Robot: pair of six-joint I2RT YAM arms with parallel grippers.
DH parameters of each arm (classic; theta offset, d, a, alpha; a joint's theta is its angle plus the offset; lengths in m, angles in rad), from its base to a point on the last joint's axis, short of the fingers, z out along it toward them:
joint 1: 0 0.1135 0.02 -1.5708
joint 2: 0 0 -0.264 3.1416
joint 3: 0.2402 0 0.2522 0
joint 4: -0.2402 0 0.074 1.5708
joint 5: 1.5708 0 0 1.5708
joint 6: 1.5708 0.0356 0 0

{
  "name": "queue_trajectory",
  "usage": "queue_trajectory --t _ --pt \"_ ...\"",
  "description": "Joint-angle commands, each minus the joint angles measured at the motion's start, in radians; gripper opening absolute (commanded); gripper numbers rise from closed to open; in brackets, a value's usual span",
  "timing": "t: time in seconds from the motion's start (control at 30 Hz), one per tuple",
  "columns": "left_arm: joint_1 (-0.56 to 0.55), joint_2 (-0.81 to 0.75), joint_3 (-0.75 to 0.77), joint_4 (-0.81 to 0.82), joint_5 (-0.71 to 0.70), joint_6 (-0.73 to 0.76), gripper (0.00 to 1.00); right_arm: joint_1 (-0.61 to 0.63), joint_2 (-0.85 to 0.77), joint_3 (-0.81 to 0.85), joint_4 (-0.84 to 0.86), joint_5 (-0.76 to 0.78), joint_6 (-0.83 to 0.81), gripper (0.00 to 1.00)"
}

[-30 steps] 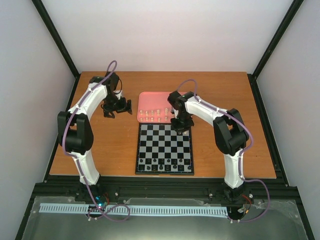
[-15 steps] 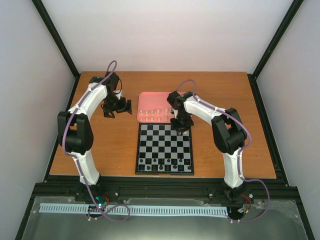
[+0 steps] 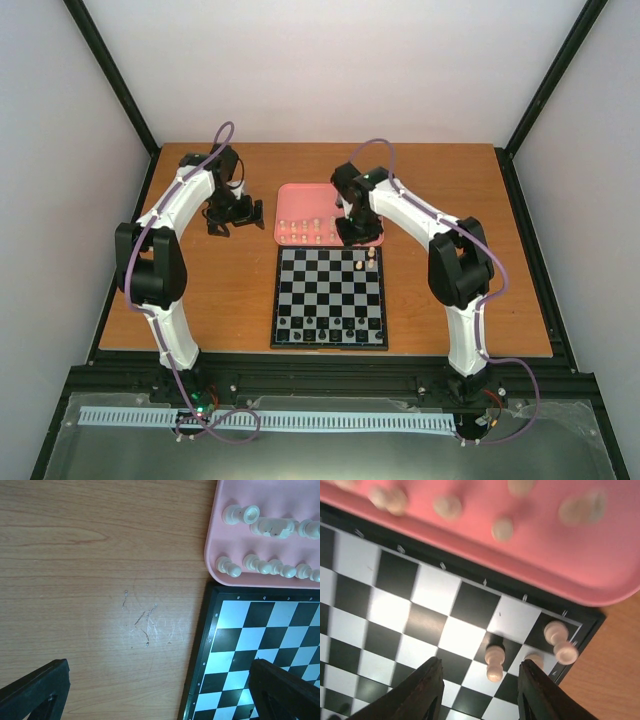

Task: Set up the chess pieces on the board
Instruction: Place the chess piece on the chessboard, then pick up the chess piece from the storage box.

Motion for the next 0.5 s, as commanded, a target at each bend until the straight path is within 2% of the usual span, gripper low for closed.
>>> queue_trajectory --t 0.0,0.27,0.47 --pt "-0.003 -0.03 0.012 0.01 -0.006 0.019 1.0 -0.012 -0.001 0.137 -0.043 0.041 0.012 0.42" --pt "-0.003 -0.032 0.023 -0.004 -0.031 0.025 1.0 -0.104 0.145 0.318 -0.039 0.03 0.02 0.48" --pt "-0.003 -0.019 0.025 -0.008 -0.036 0.027 1.0 -0.133 0.263 0.412 -0.041 0.025 -0.003 0.48"
